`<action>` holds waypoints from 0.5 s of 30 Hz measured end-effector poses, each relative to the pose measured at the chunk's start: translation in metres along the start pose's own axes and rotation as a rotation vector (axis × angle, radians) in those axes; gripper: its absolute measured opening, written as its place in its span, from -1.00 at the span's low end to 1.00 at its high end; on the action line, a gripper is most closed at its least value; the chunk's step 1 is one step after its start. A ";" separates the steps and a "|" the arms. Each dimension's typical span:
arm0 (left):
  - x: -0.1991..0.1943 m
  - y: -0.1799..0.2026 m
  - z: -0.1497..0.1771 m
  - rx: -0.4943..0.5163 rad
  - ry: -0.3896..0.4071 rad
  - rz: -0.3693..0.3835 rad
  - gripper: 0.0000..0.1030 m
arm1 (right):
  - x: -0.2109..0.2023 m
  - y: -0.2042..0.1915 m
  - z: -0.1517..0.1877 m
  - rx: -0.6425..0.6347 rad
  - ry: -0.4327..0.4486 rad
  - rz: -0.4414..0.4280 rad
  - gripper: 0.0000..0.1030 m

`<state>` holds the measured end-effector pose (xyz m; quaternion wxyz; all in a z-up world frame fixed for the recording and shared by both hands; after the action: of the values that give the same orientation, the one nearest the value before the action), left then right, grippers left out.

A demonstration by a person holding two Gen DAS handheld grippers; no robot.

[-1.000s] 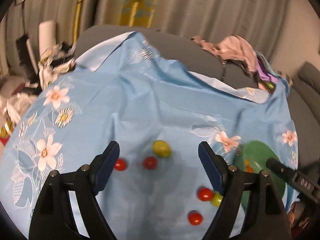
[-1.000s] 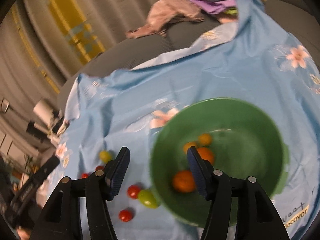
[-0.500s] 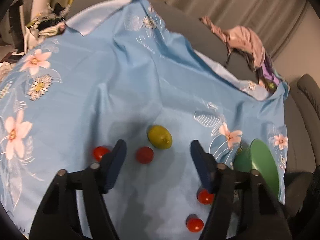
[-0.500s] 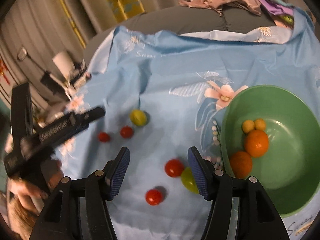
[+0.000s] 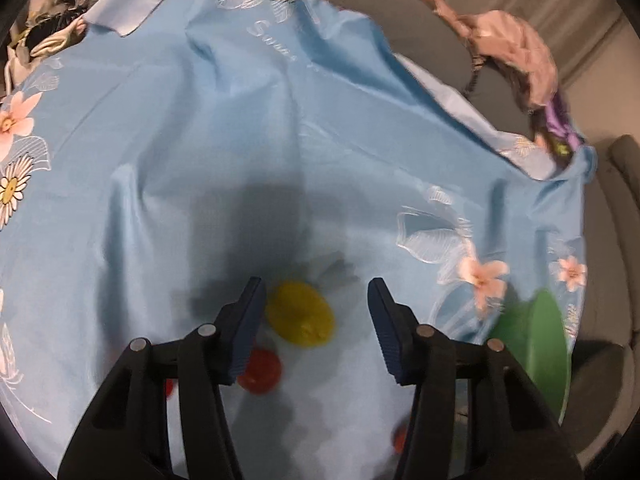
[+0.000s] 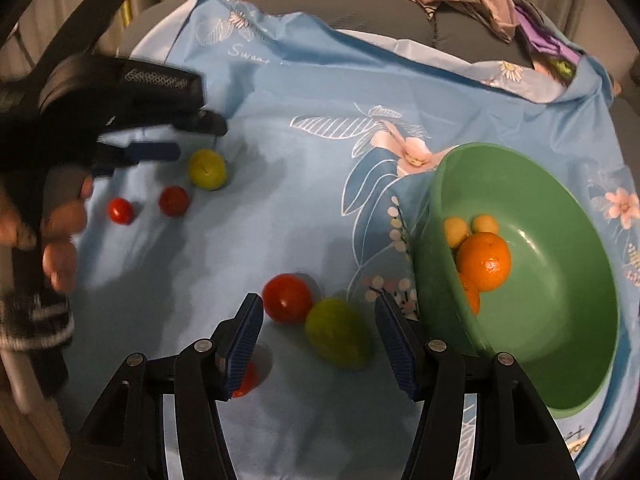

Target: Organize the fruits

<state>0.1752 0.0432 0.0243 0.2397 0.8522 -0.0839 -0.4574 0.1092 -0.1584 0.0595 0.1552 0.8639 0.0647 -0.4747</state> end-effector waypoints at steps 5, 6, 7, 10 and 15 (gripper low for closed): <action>0.012 -0.004 0.001 -0.002 -0.035 0.016 0.01 | 0.008 -0.008 0.001 0.001 -0.013 0.035 0.18; 0.016 -0.005 0.001 0.002 -0.044 -0.003 0.01 | 0.011 -0.009 0.001 0.004 -0.023 0.026 0.18; 0.020 -0.005 0.002 0.007 -0.056 -0.019 0.00 | 0.012 -0.009 0.001 0.011 -0.024 0.030 0.18; 0.026 -0.004 0.003 0.050 -0.056 -0.031 -0.09 | 0.017 -0.003 0.001 0.045 -0.026 0.008 0.18; 0.027 -0.006 0.003 0.063 -0.030 -0.056 -0.23 | 0.031 0.003 0.002 0.087 -0.066 -0.017 -0.30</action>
<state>0.1876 0.0373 -0.0004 0.1983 0.8545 -0.0778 -0.4737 0.1249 -0.1629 0.0332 0.1152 0.8533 0.0462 -0.5064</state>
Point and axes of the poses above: each gripper's, at about its wrist camera, not at the fingertips, and x roughly the way its jaws point, y to its right, z to its underside, the point moved 2 cm from there along x, roughly the way its jaws point, and after that the axes turned 7 degrees about z, right-handed, at the moved point
